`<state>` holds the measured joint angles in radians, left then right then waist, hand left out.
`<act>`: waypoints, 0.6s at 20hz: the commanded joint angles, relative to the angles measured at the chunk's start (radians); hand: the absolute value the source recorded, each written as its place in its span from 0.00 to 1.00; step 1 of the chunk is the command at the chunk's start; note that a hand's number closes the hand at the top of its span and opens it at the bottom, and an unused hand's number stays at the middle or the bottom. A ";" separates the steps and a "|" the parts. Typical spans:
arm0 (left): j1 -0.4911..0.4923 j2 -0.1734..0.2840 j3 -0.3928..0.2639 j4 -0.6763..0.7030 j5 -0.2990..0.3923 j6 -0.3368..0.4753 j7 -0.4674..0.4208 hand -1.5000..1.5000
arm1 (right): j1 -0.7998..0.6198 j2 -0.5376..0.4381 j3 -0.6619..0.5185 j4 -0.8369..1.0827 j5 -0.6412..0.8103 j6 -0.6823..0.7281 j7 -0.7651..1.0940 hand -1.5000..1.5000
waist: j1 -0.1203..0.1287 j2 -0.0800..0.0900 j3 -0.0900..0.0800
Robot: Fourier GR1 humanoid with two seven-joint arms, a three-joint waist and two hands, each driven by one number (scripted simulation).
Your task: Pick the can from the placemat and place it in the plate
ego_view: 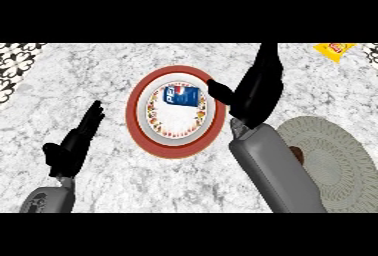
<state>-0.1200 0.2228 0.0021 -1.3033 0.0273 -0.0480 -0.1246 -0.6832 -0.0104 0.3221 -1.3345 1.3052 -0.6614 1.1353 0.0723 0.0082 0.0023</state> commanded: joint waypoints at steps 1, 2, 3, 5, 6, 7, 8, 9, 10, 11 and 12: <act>-0.004 0.003 0.014 0.022 -0.007 0.019 0.002 0.50 | 0.067 0.010 -0.001 -0.092 -0.029 -0.289 0.180 0.00 | -0.031 -0.004 0.002; -0.015 0.004 0.017 0.013 0.008 0.003 0.004 0.50 | 0.093 0.010 0.007 -0.110 -0.031 -0.310 0.177 0.00 | -0.041 -0.008 0.001; 0.004 0.009 0.021 0.017 0.010 -0.002 -0.006 0.50 | 0.152 0.010 0.051 -0.119 -0.024 -0.361 0.173 0.00 | -0.035 -0.009 0.000; 0.031 0.029 0.048 0.023 0.018 -0.003 -0.023 0.50 | 0.244 0.010 0.065 -0.164 -0.011 -0.428 0.145 0.00 | -0.052 -0.012 0.000; 0.020 0.005 0.029 0.004 0.004 0.022 0.002 0.50 | 0.298 0.010 0.099 -0.177 -0.005 -0.463 0.132 0.00 | -0.059 -0.013 0.000; 0.042 -0.004 0.024 -0.023 -0.002 0.037 0.000 0.50 | 0.342 0.010 0.136 -0.219 0.018 -0.449 0.147 0.00 | -0.063 -0.020 -0.001; 0.021 -0.001 0.031 0.004 0.004 0.026 -0.007 0.50 | 0.389 0.010 0.186 -0.244 0.020 -0.474 0.130 0.00 | -0.073 -0.016 -0.002; 0.047 0.012 0.039 0.005 0.010 0.013 -0.017 0.50 | 0.463 0.010 0.221 -0.265 0.021 -0.521 0.105 0.00 | -0.073 -0.017 -0.001; 0.072 0.011 0.040 0.001 0.017 0.004 -0.031 0.50 | 0.503 0.010 0.246 -0.257 0.049 -0.547 0.103 0.00 | -0.069 -0.015 -0.002; 0.110 0.008 0.021 -0.074 0.005 0.017 0.001 0.50 | 0.558 0.010 0.253 -0.307 0.073 -0.525 0.091 0.00 | -0.070 -0.020 -0.001; 0.096 0.029 0.039 -0.069 0.023 -0.006 0.018 0.50 | 0.585 0.010 0.288 -0.318 0.095 -0.546 0.077 0.00 | -0.072 -0.016 -0.002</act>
<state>-0.0589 0.2352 0.0328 -1.3289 0.0384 -0.0385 -0.1274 -0.2385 -0.0040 0.5090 -1.5760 1.3407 -1.0514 1.0899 0.0088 -0.0071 0.0012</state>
